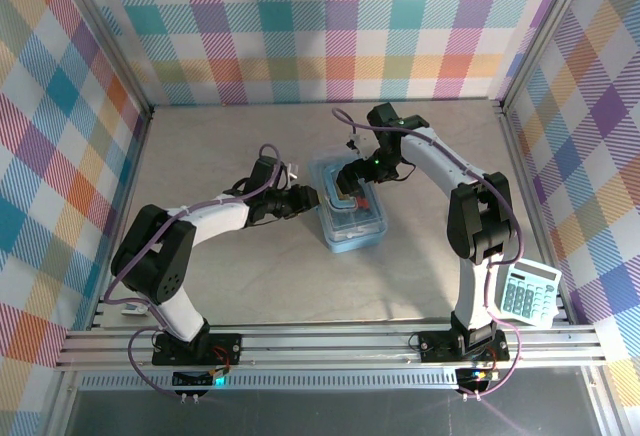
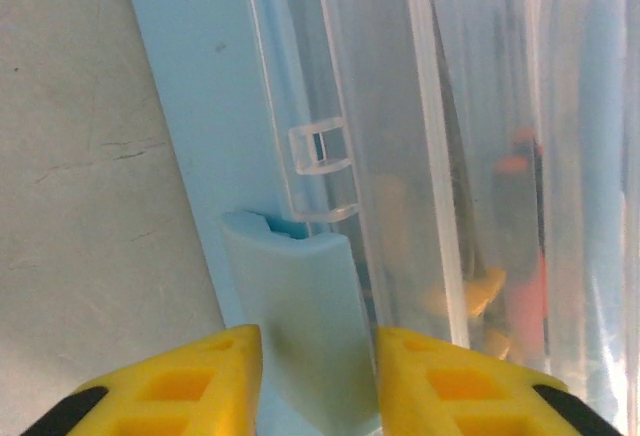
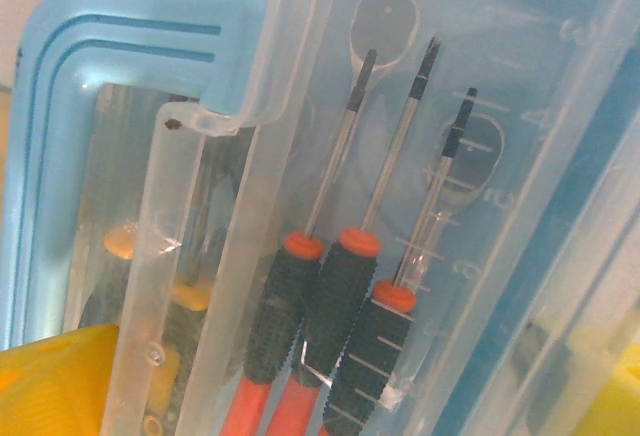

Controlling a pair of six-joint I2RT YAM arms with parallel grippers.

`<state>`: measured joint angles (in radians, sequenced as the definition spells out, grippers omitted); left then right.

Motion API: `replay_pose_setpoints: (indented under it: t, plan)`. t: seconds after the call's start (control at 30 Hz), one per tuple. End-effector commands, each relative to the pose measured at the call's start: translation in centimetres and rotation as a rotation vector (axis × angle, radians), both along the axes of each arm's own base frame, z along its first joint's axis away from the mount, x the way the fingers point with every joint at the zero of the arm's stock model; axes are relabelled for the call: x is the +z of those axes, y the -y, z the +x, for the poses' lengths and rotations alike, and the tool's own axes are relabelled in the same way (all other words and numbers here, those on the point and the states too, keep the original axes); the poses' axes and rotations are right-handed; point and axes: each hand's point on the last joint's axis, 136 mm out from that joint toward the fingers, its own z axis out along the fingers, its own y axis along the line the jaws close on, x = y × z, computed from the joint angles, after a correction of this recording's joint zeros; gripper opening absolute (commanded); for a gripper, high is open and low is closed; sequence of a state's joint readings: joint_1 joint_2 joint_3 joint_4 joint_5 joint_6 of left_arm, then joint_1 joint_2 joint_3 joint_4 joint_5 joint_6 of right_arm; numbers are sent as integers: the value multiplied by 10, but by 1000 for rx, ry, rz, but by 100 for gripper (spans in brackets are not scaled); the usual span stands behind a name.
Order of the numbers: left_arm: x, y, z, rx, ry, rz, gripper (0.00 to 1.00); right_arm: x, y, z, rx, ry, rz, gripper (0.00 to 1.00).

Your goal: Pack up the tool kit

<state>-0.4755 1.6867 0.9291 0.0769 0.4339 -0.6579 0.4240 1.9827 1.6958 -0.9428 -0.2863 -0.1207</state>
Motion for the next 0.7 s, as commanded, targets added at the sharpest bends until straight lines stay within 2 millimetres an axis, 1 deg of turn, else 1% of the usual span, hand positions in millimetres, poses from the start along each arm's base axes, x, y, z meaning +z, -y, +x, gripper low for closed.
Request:
replay_pose_setpoints:
  t: [0.0, 0.3, 0.5, 0.67]
  plan:
    - [-23, -13, -2, 35, -51, 105, 30, -10, -8, -28, 55, -115, 40, 99]
    - [-22, -24, -9, 29, -68, 178, 30, -11, -8, -28, 53, -116, 41, 99]
    - [-20, -27, -10, 24, -76, 200, 30, -11, -7, -29, 53, -116, 41, 99]
    - [-20, -33, -12, 23, -83, 234, 30, -12, -7, -29, 50, -117, 41, 99]
